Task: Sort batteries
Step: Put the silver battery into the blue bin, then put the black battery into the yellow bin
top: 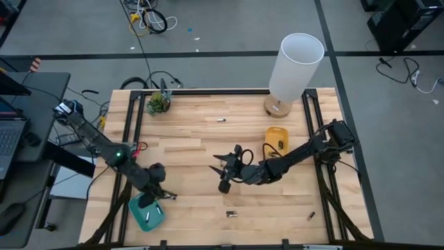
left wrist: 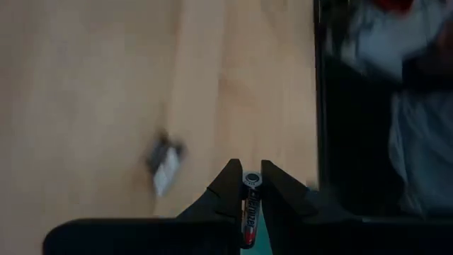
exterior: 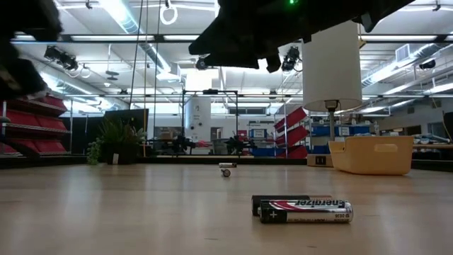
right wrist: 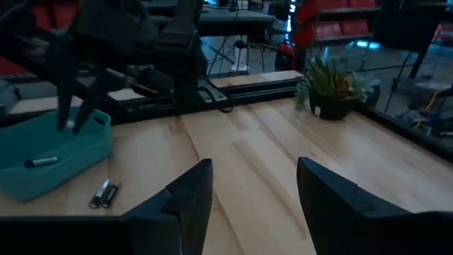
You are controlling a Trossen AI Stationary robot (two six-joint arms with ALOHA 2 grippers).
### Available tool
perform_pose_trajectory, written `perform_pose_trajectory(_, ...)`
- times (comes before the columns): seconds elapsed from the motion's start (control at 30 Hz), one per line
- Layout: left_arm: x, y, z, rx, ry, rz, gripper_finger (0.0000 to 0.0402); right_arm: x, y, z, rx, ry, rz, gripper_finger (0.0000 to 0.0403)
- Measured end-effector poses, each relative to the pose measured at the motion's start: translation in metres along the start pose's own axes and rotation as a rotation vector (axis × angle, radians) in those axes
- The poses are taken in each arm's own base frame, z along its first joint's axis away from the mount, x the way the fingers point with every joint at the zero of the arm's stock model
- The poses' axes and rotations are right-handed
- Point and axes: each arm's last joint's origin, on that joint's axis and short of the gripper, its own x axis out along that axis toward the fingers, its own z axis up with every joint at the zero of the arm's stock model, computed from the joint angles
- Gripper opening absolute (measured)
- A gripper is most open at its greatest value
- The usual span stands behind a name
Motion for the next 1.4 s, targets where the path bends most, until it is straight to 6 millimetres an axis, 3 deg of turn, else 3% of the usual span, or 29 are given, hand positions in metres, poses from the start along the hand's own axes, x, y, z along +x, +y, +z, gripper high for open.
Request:
perform_pose_trajectory(0.2,-0.021,-0.024,-0.008,0.028,0.176,-0.001,0.0044,0.017,-0.015,0.004,0.192,0.044,0.192,0.0190)
perform_pose_trajectory(0.37,-0.013,-0.021,-0.026,0.047,0.249,0.045,0.0044,0.032,-0.018,-0.005,0.262,0.092,0.260,0.0190)
perform_pose_trajectory(0.5,0.000,-0.013,-0.040,0.013,0.363,0.103,0.0047,0.062,0.005,-0.014,0.241,0.112,0.367,0.0190)
perform_pose_trajectory(0.73,0.012,-0.017,-0.041,0.016,0.367,0.099,0.0130,0.101,0.051,-0.024,0.078,0.094,0.449,0.0190)
perform_pose_trajectory(0.93,0.013,-0.017,-0.041,0.022,0.351,0.101,0.0149,0.131,0.080,-0.044,-0.055,0.163,0.556,0.0182)
perform_pose_trajectory(1.1,0.013,-0.018,-0.040,0.029,0.316,0.106,0.0150,0.152,0.094,-0.059,-0.069,0.203,0.573,0.0164)
perform_pose_trajectory(1.4,0.013,-0.018,-0.039,0.069,0.313,0.096,0.0151,0.170,0.107,-0.080,-0.060,0.238,0.667,0.0157)
